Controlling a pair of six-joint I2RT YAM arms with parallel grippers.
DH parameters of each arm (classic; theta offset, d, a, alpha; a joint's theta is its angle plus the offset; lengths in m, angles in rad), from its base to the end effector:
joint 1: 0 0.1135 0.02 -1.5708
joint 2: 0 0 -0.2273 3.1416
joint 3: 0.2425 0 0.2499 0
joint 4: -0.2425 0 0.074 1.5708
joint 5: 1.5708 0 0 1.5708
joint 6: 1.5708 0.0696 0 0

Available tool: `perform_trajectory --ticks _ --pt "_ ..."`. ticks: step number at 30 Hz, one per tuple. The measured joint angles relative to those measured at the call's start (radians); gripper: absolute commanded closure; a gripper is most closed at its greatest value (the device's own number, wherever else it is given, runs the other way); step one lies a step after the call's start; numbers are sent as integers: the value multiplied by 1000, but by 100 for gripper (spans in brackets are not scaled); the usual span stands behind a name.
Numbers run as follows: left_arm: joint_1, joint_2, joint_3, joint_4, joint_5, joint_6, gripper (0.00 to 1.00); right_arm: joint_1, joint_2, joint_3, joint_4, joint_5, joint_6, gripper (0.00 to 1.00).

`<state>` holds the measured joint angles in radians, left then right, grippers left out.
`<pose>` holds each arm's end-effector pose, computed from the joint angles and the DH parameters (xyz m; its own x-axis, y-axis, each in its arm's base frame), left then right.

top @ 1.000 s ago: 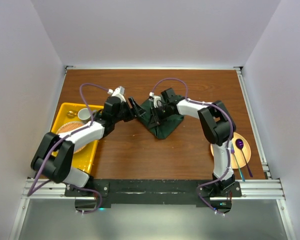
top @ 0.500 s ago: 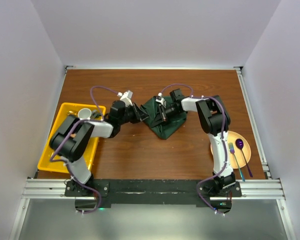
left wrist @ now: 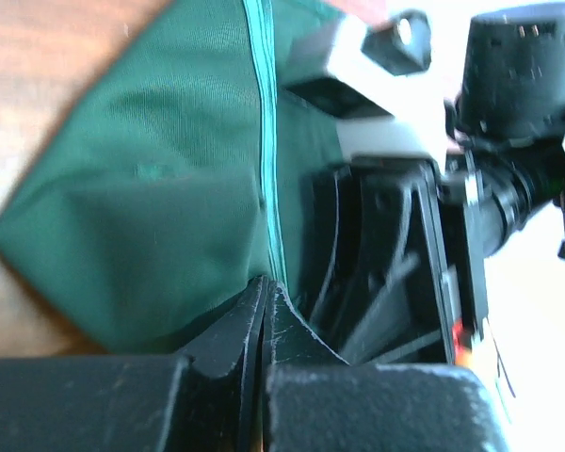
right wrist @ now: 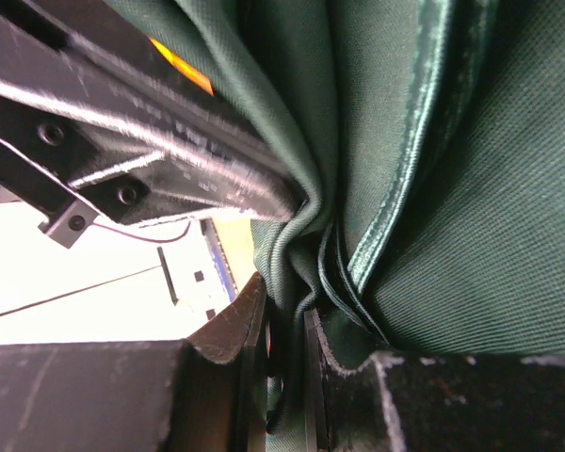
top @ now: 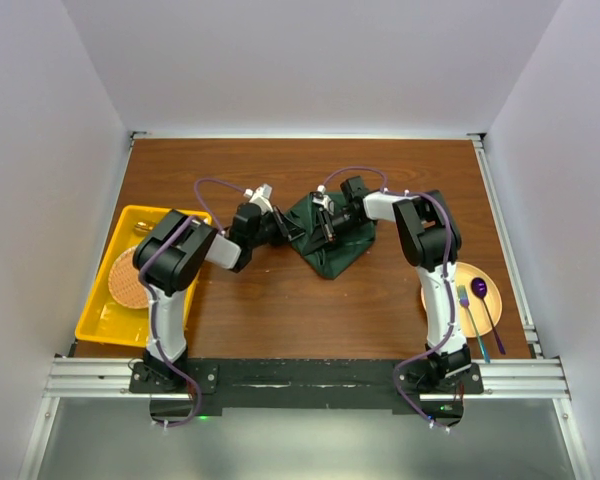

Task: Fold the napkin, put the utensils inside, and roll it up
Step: Roll the napkin with the utensil

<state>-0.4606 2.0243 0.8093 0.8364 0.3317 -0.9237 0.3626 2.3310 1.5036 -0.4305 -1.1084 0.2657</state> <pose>0.3395 -0.1938 0.0597 -0.7512 -0.4694 -0.4641 0.1526 0.5606 -0.8139 0.3681 0.2063 0.0403 -0.9676 -0.2418 -0.0734 -0.1676 0.3968 0.9025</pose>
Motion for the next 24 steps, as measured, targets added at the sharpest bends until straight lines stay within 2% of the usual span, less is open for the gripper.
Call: perform_trajectory --ticks 2,6,10,14,18,21,24 --pt "0 15 30 -18 -8 -7 100 0 -5 9 -23 20 -12 82" --pt "0 27 62 -51 -15 -21 100 0 -23 40 -89 91 -39 59" --pt "0 43 84 -81 -19 -27 100 2 -83 67 -161 211 -72 43" --pt "5 59 110 -96 -23 -27 100 1 -146 85 -214 356 -125 35" --pt "8 64 134 -127 -25 -26 100 9 -208 99 -269 513 -184 31" --pt "9 68 148 -148 -25 -26 100 33 -306 32 -252 615 -208 28" --pt "9 73 163 -164 -24 -27 100 105 -440 -102 -189 735 -223 27"
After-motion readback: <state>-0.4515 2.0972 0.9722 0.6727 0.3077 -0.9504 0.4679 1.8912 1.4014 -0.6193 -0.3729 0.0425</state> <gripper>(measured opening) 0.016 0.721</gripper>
